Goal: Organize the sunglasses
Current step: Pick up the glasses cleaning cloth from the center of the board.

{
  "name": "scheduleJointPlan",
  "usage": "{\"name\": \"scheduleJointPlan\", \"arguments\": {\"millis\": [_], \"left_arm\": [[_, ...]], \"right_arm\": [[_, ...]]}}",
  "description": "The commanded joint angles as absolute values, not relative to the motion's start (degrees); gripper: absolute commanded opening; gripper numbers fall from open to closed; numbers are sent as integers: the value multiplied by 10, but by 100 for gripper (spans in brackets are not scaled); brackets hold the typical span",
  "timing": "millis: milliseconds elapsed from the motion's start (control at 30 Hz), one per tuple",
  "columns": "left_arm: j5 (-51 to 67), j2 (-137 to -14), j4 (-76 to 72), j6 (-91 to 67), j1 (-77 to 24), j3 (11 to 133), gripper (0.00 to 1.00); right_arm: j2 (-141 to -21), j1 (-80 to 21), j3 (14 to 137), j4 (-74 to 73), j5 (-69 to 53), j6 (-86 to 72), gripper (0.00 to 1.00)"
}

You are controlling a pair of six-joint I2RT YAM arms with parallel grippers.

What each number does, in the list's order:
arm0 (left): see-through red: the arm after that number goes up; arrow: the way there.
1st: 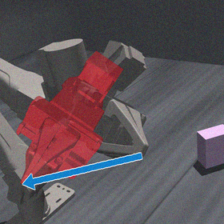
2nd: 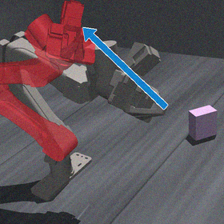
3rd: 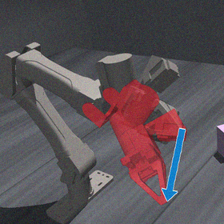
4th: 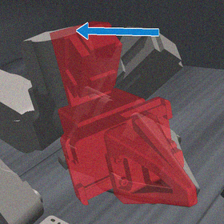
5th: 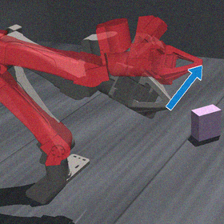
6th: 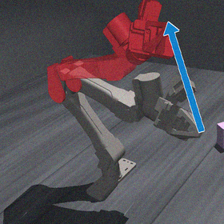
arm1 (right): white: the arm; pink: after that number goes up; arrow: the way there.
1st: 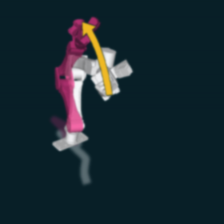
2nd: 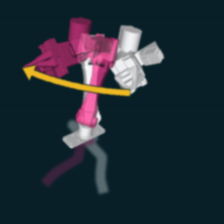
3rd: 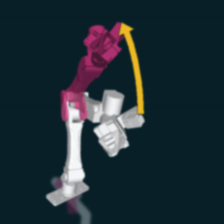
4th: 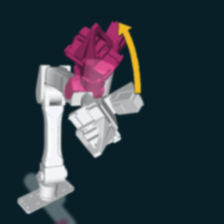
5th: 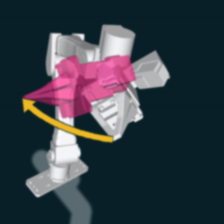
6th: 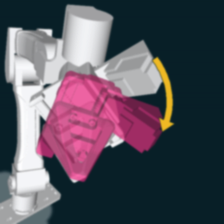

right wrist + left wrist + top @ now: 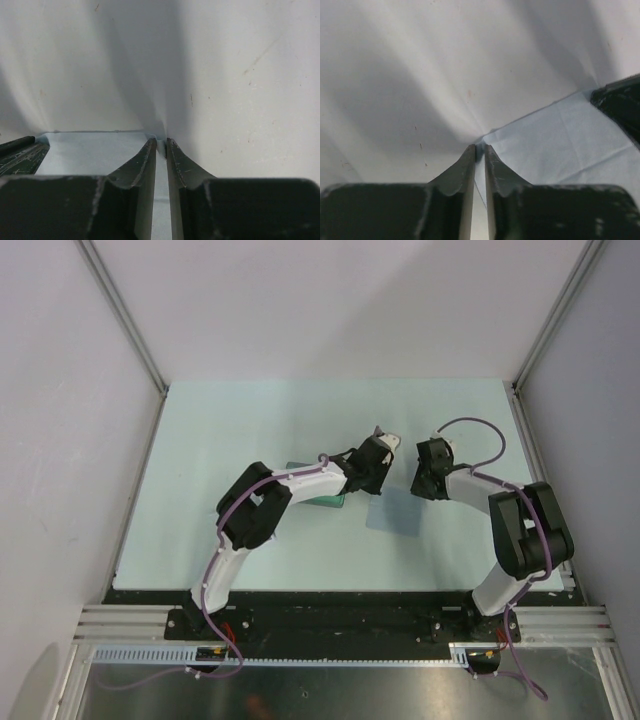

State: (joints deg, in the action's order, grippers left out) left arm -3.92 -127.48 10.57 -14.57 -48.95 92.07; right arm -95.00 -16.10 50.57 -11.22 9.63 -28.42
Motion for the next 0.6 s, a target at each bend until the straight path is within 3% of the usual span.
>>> {"name": "scheduleJointPlan", "arguments": {"millis": [0,200,367,567], "left_arm": [[-33,-1287,127,-147,-490,934,13],[-32,-1288,127,-145,-490,938,2],[-29,-1286,129,-145,-490,940,0],[-29,-1286,130,-146,-491,941,1]], "right_arm": [[-968,-164,520,-146,119,-282,18],[-968,-163,529,-154,127,-281,19],[-973,-161,533,-156,117,-278,32],[-975,-155,535,-150,115,-274,30]]}}
